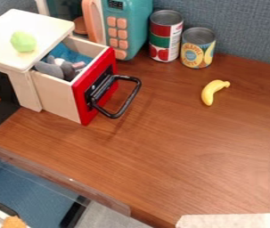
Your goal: Move the banana toy to the bottom side of the table
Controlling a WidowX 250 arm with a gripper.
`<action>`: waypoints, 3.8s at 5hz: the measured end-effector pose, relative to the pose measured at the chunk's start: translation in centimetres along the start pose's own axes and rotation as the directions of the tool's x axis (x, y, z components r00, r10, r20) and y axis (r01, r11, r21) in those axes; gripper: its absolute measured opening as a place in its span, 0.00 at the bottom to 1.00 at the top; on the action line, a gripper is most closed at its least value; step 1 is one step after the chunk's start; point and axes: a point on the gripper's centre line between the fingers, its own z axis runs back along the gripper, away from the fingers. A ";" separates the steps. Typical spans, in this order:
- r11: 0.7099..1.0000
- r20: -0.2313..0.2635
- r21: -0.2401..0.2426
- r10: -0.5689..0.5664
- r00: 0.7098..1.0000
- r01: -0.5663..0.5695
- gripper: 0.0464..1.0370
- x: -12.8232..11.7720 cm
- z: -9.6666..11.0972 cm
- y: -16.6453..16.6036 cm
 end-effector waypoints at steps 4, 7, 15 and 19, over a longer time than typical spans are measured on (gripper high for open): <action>0.944 0.013 -0.141 -0.299 0.954 0.298 0.96 -1.7 -0.8 -15.2; 0.860 0.014 -0.119 -0.498 0.867 0.495 0.96 -5.2 -5.5 -29.9; 0.884 0.037 -0.175 -0.433 0.901 0.432 0.34 -6.4 -10.2 -32.7; 0.795 0.006 -0.134 -0.596 0.803 0.592 0.34 -18.4 -10.1 -22.6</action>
